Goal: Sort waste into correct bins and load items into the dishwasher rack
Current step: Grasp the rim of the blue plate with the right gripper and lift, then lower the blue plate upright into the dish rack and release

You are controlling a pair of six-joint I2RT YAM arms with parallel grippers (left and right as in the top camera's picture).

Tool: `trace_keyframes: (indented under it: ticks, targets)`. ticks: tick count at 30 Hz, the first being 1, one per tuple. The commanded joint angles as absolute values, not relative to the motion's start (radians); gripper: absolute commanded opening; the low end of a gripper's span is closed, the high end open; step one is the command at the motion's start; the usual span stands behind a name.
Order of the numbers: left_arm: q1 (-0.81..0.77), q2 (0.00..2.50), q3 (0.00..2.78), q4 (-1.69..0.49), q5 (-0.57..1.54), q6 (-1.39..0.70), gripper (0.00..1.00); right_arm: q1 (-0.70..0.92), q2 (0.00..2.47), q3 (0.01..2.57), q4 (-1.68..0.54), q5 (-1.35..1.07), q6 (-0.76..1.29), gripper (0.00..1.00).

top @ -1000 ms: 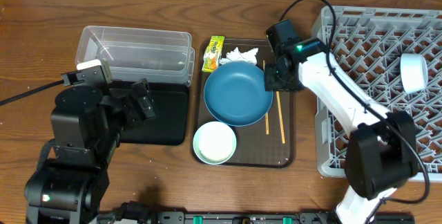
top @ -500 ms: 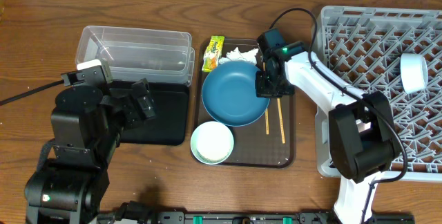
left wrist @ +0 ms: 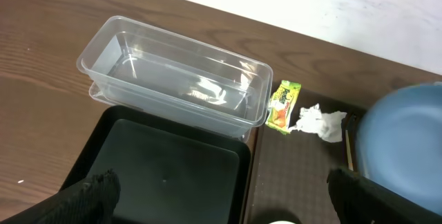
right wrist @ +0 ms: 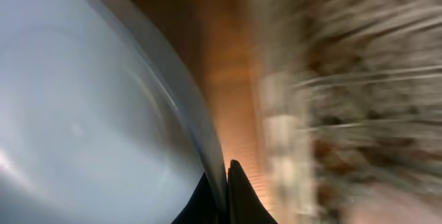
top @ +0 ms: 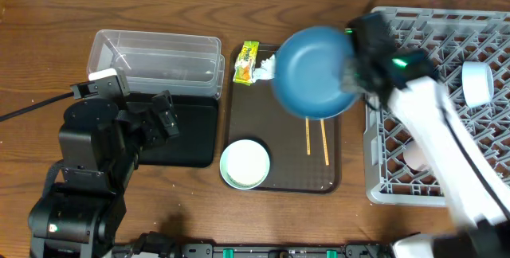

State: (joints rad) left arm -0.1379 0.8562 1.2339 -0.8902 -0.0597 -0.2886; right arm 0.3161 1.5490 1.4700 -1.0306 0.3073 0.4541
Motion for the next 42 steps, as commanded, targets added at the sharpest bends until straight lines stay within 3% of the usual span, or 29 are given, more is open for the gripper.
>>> trace_keyframes:
  ticks: [1,5,11,14,28,42]
  targets:
    - [-0.134,0.857,1.243,-0.89,-0.072,-0.29,0.98,0.286,1.414,1.476,-1.058,0.773,0.517,0.01]
    - [-0.134,0.857,1.243,-0.89,-0.072,-0.29,0.98,0.224,1.325,1.476,-1.066,1.176,0.531,0.01]
    - [-0.134,0.857,1.243,-0.89,-0.072,-0.29,0.98,0.064,1.332,1.475,-1.058,1.519,0.529,0.01]
    - [-0.134,0.857,1.243,-0.89,-0.072,-0.29,0.98,-0.028,1.369,1.475,-0.993,1.558,0.474,0.01]
    - [-0.134,0.861,1.243,-0.89,-0.072,-0.29,0.98,-0.279,1.623,1.475,-0.437,1.449,-0.179,0.01]
    - [-0.134,0.861,1.243,-0.89,-0.072,-0.29,0.98,-0.334,1.848,1.475,-0.404,1.432,-0.242,0.01]
